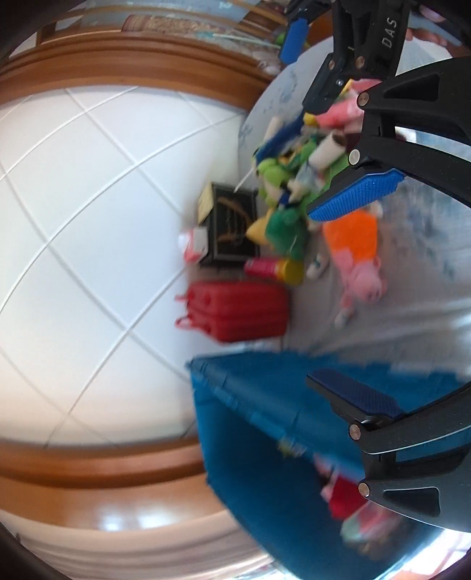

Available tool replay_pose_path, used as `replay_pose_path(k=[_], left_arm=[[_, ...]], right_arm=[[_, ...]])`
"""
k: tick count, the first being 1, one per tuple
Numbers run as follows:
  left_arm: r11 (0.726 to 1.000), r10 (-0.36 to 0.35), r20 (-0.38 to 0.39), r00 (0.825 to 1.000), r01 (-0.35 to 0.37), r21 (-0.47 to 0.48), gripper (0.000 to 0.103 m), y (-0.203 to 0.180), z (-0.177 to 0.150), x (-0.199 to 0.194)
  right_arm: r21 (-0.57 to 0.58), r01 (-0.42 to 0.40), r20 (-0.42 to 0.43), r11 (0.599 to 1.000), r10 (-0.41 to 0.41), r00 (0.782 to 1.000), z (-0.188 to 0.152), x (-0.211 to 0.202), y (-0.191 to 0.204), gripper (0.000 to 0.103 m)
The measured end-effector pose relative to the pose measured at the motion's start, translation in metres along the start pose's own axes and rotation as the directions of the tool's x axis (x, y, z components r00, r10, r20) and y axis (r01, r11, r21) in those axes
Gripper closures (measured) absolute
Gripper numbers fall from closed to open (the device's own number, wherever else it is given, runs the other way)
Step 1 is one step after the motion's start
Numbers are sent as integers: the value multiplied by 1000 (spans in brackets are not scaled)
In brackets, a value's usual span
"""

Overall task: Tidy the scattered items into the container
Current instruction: 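Move both tools back to the pile of items on the table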

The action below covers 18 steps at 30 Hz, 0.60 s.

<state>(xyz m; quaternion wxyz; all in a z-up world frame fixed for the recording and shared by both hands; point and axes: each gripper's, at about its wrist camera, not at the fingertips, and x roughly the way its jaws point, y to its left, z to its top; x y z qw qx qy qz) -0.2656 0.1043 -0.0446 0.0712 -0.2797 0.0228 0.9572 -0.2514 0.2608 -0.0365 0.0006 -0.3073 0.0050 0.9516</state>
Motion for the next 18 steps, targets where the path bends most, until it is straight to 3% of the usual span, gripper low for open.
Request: replay_pose_path(k=[1, 4, 7, 10, 18], left_arm=[[1000, -17, -18, 1000, 17, -2, 19, -18, -5, 7], [998, -59, -74, 996, 60, 7, 19, -76, -22, 29], [997, -51, -136, 989, 59, 51, 19, -126, -42, 50], [991, -93, -205, 974, 111, 80, 19, -165, -66, 68], [975, -94, -365, 926, 160, 155, 19, -214, -127, 109]], right_arm=[[5, 15, -12, 1000, -15, 1000, -6, -1, -18, 0], [17, 60, -47, 998, -59, 997, -31, -4, -81, 0], [50, 107, -118, 993, -100, 988, -60, 1, -142, 0], [90, 134, -193, 987, -115, 975, -89, 10, -186, 0], [156, 158, -359, 975, -93, 929, -156, 45, -236, 0]])
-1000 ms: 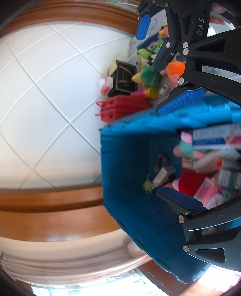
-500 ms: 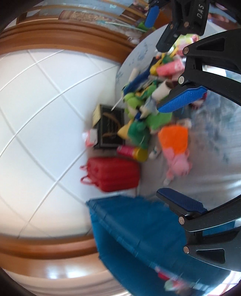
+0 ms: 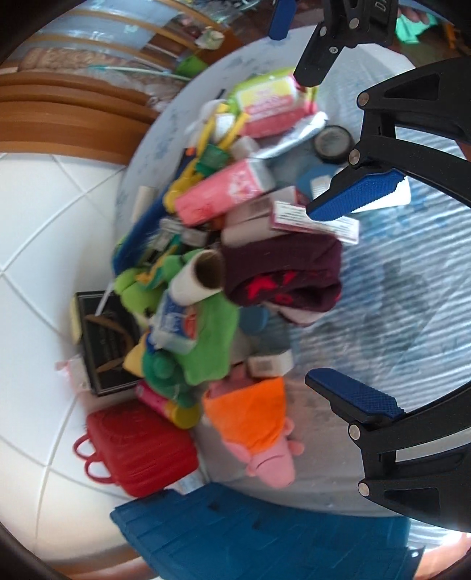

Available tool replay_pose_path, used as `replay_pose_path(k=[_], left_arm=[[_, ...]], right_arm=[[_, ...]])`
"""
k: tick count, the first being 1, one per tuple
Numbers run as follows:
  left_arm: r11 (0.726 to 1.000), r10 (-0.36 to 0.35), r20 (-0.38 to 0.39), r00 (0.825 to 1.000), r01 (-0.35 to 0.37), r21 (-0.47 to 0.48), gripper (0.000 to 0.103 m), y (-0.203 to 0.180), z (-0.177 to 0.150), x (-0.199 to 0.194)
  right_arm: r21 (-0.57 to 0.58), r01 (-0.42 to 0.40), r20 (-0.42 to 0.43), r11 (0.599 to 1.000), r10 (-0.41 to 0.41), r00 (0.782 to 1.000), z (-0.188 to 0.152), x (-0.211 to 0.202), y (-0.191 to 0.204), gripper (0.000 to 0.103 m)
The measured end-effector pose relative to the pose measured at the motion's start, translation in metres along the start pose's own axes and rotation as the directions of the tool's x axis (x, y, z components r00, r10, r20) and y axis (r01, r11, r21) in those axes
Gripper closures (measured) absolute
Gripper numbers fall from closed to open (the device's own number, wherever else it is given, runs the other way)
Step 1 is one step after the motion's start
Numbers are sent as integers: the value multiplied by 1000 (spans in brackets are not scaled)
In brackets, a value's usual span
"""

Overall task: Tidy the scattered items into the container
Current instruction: 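Move both tools back to the pile of items on the table, then grasp the white pill bottle with left tool while right tool grasps green wipes pack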

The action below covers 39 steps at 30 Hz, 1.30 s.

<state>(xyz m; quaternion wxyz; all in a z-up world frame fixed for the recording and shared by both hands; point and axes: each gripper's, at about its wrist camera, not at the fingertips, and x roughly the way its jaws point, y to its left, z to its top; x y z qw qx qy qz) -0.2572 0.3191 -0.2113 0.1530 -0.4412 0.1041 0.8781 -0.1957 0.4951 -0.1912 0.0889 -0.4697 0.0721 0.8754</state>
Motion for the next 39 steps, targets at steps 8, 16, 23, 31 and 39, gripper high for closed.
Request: replay_pose_path(k=[8, 16, 23, 31, 39], left_arm=[[996, -64, -77, 995, 68, 60, 19, -40, -23, 27], [1000, 2, -157, 988, -2, 3, 19, -91, -41, 52], [992, 95, -210, 973, -111, -62, 22, -111, -54, 75], [982, 128, -222, 967, -154, -106, 45, -109, -54, 88], [982, 129, -232, 964, -156, -105, 44, -104, -60, 101]], right_arm=[[88, 79, -56, 993, -74, 996, -31, 13, -41, 0], [100, 82, -112, 992, -70, 991, -46, 32, -114, 0], [37, -4, -123, 999, 8, 992, -41, 55, -157, 0], [-1, -78, -118, 997, 77, 990, -19, 78, -160, 0], [14, -117, -145, 993, 118, 982, -16, 103, -161, 27]])
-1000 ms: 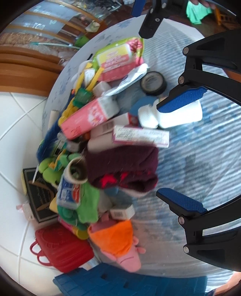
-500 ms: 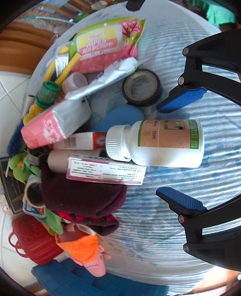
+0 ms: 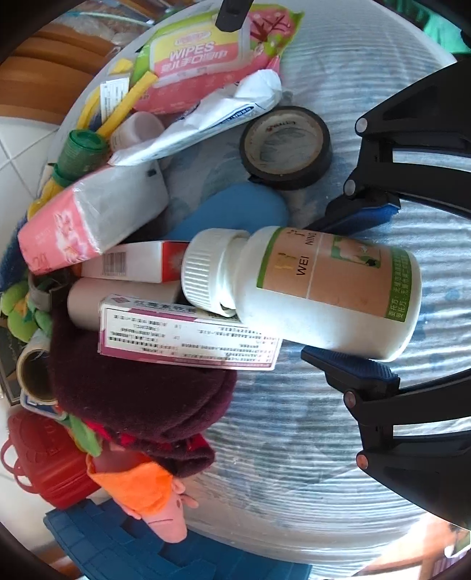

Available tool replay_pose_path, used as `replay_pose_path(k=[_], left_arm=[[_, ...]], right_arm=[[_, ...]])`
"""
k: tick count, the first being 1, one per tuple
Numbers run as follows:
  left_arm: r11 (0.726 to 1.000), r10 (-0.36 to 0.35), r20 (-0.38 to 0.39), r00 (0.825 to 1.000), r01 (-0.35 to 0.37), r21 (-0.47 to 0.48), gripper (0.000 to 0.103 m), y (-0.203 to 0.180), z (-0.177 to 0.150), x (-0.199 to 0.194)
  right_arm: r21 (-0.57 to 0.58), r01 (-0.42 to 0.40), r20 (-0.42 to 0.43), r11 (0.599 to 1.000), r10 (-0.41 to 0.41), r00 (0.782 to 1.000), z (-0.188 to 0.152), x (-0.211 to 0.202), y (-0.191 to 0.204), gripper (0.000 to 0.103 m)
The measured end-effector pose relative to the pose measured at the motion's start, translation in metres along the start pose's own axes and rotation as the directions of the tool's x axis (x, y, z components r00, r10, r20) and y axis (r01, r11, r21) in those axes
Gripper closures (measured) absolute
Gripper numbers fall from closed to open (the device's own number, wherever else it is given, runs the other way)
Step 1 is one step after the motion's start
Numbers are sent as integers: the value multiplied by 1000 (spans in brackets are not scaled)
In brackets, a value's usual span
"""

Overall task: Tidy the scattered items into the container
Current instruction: 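Grasp the white pill bottle with left tool while right tool grasps green wipes pack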

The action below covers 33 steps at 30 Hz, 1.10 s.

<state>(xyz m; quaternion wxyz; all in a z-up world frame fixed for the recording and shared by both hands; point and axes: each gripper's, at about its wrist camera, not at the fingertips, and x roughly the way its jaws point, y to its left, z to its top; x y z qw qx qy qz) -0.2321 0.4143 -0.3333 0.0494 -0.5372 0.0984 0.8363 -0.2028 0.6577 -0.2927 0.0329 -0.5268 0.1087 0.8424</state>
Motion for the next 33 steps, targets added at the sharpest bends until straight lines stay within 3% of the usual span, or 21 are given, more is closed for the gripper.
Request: replay_pose_path(k=[4, 7, 11, 15, 17, 20, 21, 24, 29, 31, 32, 33], left_arm=[[1000, 17, 11, 1000, -17, 22, 40, 0, 0, 1], [999, 40, 22, 999, -40, -5, 27, 6, -1, 3], [998, 17, 11, 1000, -17, -63, 18, 19, -2, 8], [997, 65, 18, 998, -64, -51, 8, 20, -1, 10], [997, 53, 21, 998, -52, -59, 8, 22, 0, 11], [995, -39, 17, 999, 40, -87, 29, 29, 0, 11], [994, -69, 16, 997, 70, -89, 41, 29, 0, 10], [996, -50, 24, 998, 52, -66, 43, 25, 0, 8], [996, -51, 18, 999, 52, -68, 44, 30, 0, 9], [997, -47, 15, 999, 47, -63, 44, 31, 1, 9], [997, -44, 15, 999, 44, -59, 45, 31, 1, 9], [998, -41, 18, 999, 42, -54, 45, 32, 2, 7]], right_arm=[[-3, -11, -7, 1000, 11, 1000, 6, 9, 1, 27], [-3, -33, -24, 999, 33, 999, 9, 18, 4, 39], [0, -41, -23, 999, 41, 999, 13, 23, 5, 39], [14, -54, -10, 998, 54, 998, 15, 24, 4, 38], [8, -51, -4, 999, 51, 999, 16, 26, 6, 36], [-2, -43, 5, 999, 43, 999, 18, 29, 7, 34], [-5, -39, 5, 999, 39, 999, 19, 30, 8, 33], [0, -30, 8, 1000, 30, 1000, 21, 32, 7, 32], [-36, -31, -7, 999, 31, 1000, 23, 40, 15, 14], [-32, -20, -2, 999, 20, 1000, 22, 41, 17, 16], [-35, 10, 3, 999, -10, 1000, 21, 40, 18, 28], [-35, 24, 10, 999, -24, 1000, 20, 37, 18, 30]])
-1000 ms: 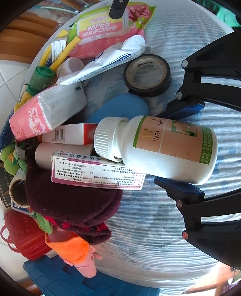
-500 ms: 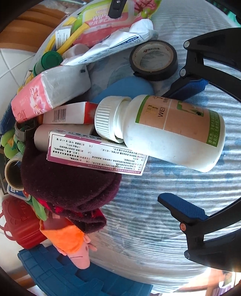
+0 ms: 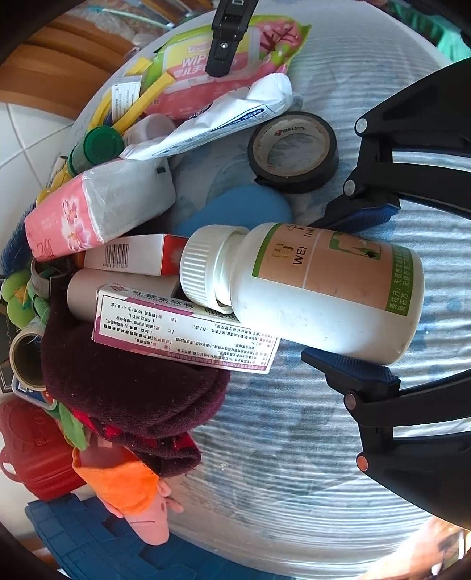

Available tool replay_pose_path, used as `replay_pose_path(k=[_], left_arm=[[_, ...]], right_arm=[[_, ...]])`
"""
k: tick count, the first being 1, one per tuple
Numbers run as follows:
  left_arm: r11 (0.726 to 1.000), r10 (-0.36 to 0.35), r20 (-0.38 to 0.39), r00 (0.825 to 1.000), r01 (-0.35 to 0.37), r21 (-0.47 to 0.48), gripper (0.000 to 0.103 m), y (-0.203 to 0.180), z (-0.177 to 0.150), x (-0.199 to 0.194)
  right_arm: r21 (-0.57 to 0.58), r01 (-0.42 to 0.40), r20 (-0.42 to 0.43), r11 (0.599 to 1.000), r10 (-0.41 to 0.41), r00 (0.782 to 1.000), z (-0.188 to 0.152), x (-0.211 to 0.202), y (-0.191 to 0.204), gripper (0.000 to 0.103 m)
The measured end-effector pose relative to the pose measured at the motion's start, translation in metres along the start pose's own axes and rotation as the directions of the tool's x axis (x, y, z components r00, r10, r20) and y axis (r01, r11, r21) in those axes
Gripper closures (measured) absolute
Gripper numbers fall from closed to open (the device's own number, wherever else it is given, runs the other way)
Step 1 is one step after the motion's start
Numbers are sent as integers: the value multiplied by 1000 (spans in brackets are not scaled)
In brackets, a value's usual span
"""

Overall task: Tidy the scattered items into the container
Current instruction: 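Grasp the white pill bottle with left tool while right tool grasps green wipes pack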

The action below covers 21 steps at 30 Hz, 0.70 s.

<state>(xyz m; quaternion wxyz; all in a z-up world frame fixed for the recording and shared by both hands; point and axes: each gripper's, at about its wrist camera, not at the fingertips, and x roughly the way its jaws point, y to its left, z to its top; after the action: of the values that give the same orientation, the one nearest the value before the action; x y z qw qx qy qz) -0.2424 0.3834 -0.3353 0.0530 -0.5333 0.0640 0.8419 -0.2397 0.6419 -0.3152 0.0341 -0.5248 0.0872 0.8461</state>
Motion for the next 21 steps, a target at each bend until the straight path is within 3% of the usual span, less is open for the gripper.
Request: replay_pose_path(k=[2, 5, 8, 12, 14, 15, 21], left_arm=[[1000, -5, 12, 1000, 5, 7, 46, 0, 2, -5], [1000, -19, 44, 999, 18, 9, 49, -1, 8, -16], [1000, -30, 71, 997, 29, 13, 51, -7, 20, -23], [999, -35, 87, 996, 33, 23, 51, -31, 23, -28], [999, -28, 88, 996, 26, 27, 51, -46, 22, -35], [999, -28, 86, 996, 26, 29, 51, -45, 21, -33], [1000, -2, 45, 999, 2, 20, 51, -49, 9, -23]], right_arm=[[37, -49, 25, 998, 48, 999, -4, -10, -1, 54], [29, -77, 57, 997, 75, 996, -9, -28, 3, 68], [13, -111, 39, 994, 111, 993, -11, -34, 8, 72], [-12, -151, 27, 988, 152, 988, -13, -35, 12, 69], [34, -161, -15, 986, 162, 987, -15, -20, 3, 56], [69, -179, -34, 981, 181, 983, -17, -13, -3, 53], [169, -324, -40, 931, 335, 941, -18, 9, -18, 52]])
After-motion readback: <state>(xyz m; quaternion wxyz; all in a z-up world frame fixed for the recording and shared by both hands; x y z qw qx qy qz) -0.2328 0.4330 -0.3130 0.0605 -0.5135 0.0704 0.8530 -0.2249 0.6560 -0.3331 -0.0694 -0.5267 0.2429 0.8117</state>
